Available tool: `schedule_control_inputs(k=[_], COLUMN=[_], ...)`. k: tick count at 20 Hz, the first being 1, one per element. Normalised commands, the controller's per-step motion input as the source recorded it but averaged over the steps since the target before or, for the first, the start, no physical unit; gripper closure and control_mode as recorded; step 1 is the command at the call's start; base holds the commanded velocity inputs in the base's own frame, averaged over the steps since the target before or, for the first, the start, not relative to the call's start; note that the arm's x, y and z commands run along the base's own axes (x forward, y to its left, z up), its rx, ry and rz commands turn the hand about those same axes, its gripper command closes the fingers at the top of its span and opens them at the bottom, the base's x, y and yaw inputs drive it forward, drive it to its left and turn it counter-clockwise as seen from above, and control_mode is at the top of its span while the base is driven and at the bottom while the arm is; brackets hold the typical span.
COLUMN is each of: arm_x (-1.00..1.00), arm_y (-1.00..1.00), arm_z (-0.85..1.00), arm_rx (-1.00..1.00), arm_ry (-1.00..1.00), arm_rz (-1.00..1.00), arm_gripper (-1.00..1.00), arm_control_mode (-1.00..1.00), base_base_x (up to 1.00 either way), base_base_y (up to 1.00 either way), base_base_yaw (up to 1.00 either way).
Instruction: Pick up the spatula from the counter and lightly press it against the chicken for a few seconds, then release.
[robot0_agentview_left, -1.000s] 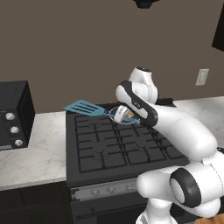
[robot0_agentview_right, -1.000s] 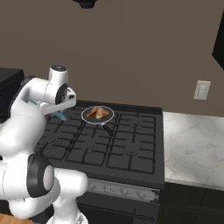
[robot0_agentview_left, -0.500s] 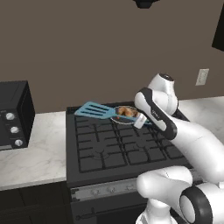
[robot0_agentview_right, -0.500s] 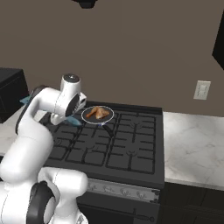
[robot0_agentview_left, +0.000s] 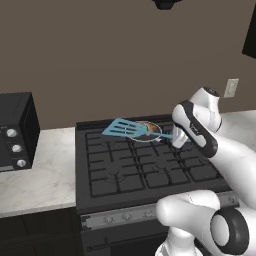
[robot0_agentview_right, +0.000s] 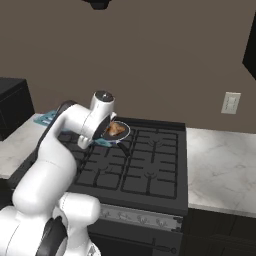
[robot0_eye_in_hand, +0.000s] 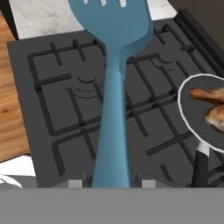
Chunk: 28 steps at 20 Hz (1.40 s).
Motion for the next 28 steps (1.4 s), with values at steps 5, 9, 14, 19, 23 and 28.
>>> schedule_control_inputs(k=[5, 9, 14, 19, 23, 28], arm_x=[0.19, 0.22, 0.2, 0.26, 0.37, 0.46], arm_y=[-0.5, -0.46, -0.46, -0.35, -0.29, -0.26], arm_z=[0.0, 0.0, 0.01, 0.05, 0.0, 0.0], arm_rx=[0.0, 0.0, 0.0, 0.0, 0.0, 0.0], arm_ry=[-0.02, -0.03, -0.02, 0.0, 0.0, 0.01], arm_rz=[0.06, 0.06, 0.05, 0.01, 0.0, 0.0], arm_gripper=[1.0, 1.0, 1.0, 1.0, 1.0, 1.0], arm_control_mode=[-1.0, -1.0, -1.0, -1.0, -1.0, -1.0], base_base_x=[0.0, 0.0, 0.0, 0.0, 0.0, 0.0], base_base_y=[0.0, 0.0, 0.0, 0.0, 0.0, 0.0], base_base_yaw=[0.0, 0.0, 0.0, 0.0, 0.0, 0.0])
